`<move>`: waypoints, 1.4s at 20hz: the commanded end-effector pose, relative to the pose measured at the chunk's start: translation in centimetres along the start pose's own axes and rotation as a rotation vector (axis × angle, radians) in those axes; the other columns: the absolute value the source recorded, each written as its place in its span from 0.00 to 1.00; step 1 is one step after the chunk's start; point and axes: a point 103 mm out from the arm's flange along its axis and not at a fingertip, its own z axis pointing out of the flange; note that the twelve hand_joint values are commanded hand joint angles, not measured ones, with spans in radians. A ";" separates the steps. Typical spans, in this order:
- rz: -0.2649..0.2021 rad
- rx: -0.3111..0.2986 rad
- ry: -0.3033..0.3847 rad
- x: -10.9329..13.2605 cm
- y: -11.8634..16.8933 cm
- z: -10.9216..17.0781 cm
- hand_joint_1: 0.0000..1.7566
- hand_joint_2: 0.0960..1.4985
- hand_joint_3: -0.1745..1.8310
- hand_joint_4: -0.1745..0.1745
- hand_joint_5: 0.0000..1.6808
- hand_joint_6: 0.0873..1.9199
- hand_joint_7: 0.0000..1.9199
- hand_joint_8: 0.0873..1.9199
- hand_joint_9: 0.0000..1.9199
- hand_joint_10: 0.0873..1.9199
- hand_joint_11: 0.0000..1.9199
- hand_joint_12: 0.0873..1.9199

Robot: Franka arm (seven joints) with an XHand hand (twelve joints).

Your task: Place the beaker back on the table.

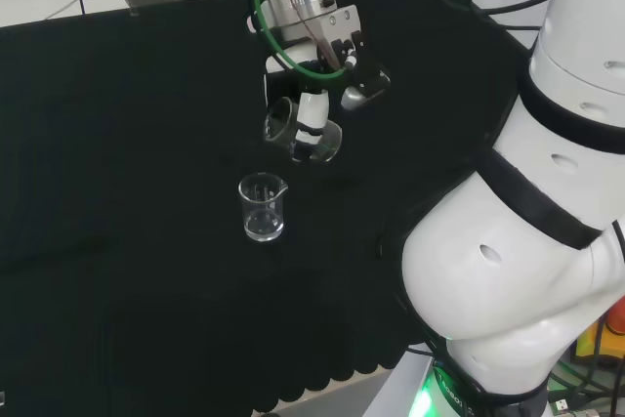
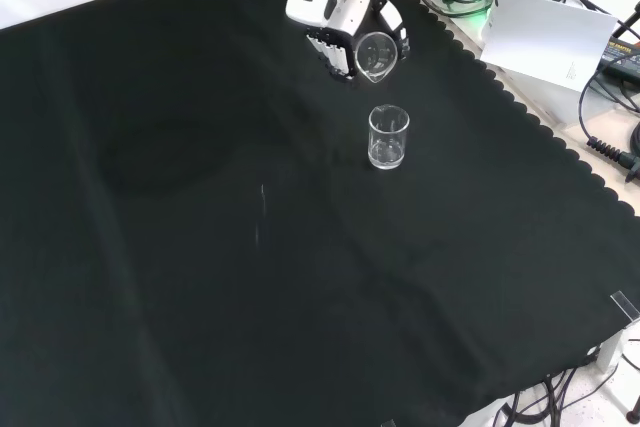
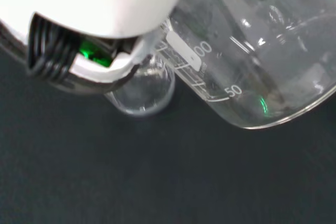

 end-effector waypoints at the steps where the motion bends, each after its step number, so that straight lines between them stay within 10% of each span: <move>1: -0.087 -0.224 0.140 -4.4 0.8 -0.5 0.82 0.37 0.40 0.00 0.82 0.18 0.67 0.30 0.85 0.00 0.76 0.27; 9: -0.102 -0.323 0.226 -7.3 3.3 0.3 0.82 0.37 0.39 0.00 0.81 0.19 0.67 0.31 0.85 0.00 0.76 0.27; 28: -0.103 -0.341 0.255 -8.7 8.9 3.0 0.82 0.38 0.38 0.00 0.81 0.20 0.66 0.32 0.84 0.00 0.75 0.27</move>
